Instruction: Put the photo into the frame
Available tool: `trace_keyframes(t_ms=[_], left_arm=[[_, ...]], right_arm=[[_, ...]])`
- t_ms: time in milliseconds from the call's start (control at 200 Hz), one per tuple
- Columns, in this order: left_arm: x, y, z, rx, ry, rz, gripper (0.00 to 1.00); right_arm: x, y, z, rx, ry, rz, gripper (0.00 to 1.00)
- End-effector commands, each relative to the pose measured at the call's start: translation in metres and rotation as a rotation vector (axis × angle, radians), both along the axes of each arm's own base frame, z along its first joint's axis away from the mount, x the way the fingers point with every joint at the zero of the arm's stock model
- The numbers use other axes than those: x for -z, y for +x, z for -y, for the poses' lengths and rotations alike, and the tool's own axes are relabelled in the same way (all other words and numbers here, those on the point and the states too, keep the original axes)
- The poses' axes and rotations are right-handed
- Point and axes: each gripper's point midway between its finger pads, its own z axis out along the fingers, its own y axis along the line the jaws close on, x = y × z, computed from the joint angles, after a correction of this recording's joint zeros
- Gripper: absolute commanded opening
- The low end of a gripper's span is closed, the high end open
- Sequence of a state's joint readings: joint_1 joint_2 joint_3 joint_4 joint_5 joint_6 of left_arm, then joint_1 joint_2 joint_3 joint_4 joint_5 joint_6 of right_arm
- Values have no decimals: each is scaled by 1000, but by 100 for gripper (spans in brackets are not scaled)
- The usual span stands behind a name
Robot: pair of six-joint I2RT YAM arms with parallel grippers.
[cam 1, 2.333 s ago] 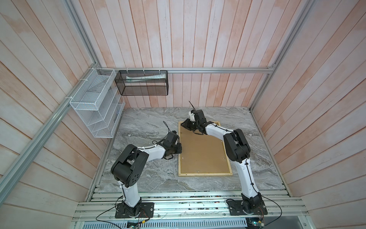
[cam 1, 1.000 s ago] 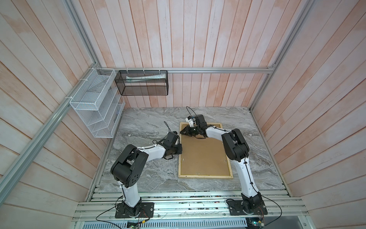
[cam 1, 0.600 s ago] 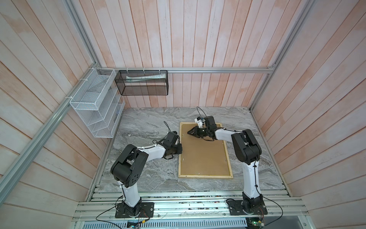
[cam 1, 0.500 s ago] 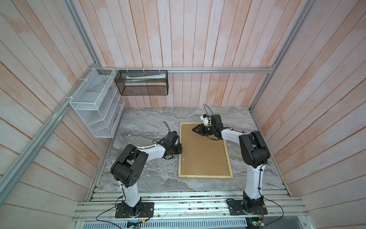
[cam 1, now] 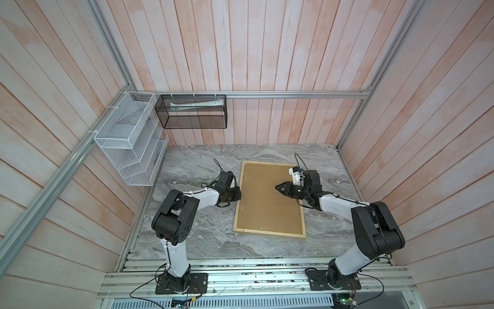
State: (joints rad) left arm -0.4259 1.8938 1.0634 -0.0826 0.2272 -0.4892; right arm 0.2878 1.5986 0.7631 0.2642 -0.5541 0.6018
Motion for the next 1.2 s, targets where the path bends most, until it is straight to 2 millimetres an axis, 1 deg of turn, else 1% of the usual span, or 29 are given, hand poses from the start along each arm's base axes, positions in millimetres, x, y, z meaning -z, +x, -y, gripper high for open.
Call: trace_keyframes(t_ms=[0,130,275,345,450,575,615,670,765,895,1015,1195], left_arm=[[33,-6,-20,-38,83,-92,7],[28,2,-23,-42,82,-80,7],[6,4,-21,-33,63,-37,21],[-5,1,-23,-36,57,-18,28],[-20,-7,-29,-48,60,5,34],[-33,-26,-34,-51,48,19,36],[-35,-34,-36,-51,49,18,36],[-34,-47,-37,-48,48,10,36],[-32,-66,-36,-39,53,5,35],[-26,-87,-33,-30,74,-6,35],[-16,-98,-29,-35,82,-22,35],[-10,-104,-24,-36,79,-33,35]], right_arm=[[-13,0,5,27,-5,52,29],[-13,-4,2,10,-7,50,29],[-10,-9,-9,-16,-3,43,30],[-9,-11,-18,-34,6,39,30],[-5,-17,-35,-63,16,28,30],[4,-23,-55,-84,16,0,30],[7,-25,-61,-93,15,-13,29],[14,-27,-69,-106,10,-31,29],[20,-31,-85,-133,21,-46,29],[28,-38,-106,-154,27,-80,29],[39,-41,-119,-120,33,-146,26],[47,-53,-141,-96,44,-190,26]])
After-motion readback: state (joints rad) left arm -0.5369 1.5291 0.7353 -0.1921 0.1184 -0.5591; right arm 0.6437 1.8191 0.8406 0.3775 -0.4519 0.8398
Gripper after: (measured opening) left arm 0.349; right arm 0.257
